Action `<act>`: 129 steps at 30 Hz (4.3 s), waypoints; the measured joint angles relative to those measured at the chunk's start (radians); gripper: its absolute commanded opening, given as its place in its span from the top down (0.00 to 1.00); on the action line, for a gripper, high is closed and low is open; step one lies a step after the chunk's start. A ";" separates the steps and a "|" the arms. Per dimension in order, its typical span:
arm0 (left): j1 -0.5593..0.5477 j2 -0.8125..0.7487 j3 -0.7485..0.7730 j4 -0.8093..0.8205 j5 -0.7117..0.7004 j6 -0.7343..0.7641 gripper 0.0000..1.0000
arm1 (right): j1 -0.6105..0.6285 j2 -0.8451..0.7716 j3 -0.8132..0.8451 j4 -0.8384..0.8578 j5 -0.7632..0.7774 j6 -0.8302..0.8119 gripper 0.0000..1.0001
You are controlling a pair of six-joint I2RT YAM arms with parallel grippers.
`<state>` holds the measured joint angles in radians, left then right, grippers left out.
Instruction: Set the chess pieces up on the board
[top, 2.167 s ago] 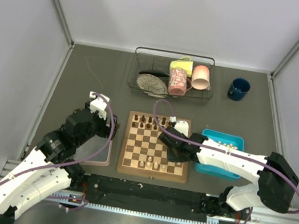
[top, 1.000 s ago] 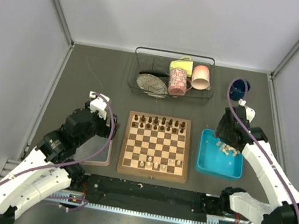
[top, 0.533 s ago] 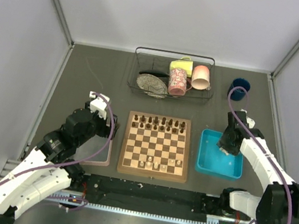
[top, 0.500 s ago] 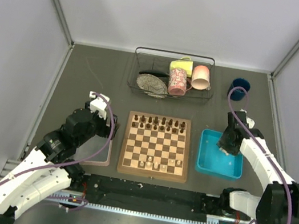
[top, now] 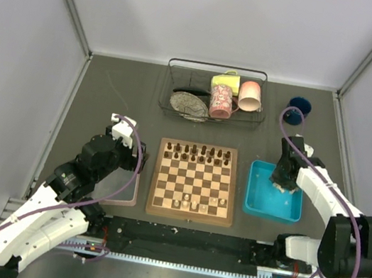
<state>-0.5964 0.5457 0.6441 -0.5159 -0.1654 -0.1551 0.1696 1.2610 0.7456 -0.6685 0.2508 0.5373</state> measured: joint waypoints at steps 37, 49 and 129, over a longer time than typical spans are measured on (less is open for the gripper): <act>0.000 0.002 0.000 0.000 -0.007 0.000 0.18 | -0.009 0.068 0.000 0.059 -0.016 -0.074 1.00; 0.000 0.003 0.000 0.000 -0.007 0.000 0.18 | -0.011 -0.023 0.001 0.035 -0.074 -0.074 1.00; -0.857 1.013 0.259 1.581 -0.488 0.486 0.25 | -0.011 -0.690 0.247 -0.101 -0.657 0.575 1.00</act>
<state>-1.4532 1.5589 0.9031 1.0649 -0.6533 0.3305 0.1585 0.5713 0.9928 -0.7700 -0.4065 1.1118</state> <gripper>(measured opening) 0.796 0.109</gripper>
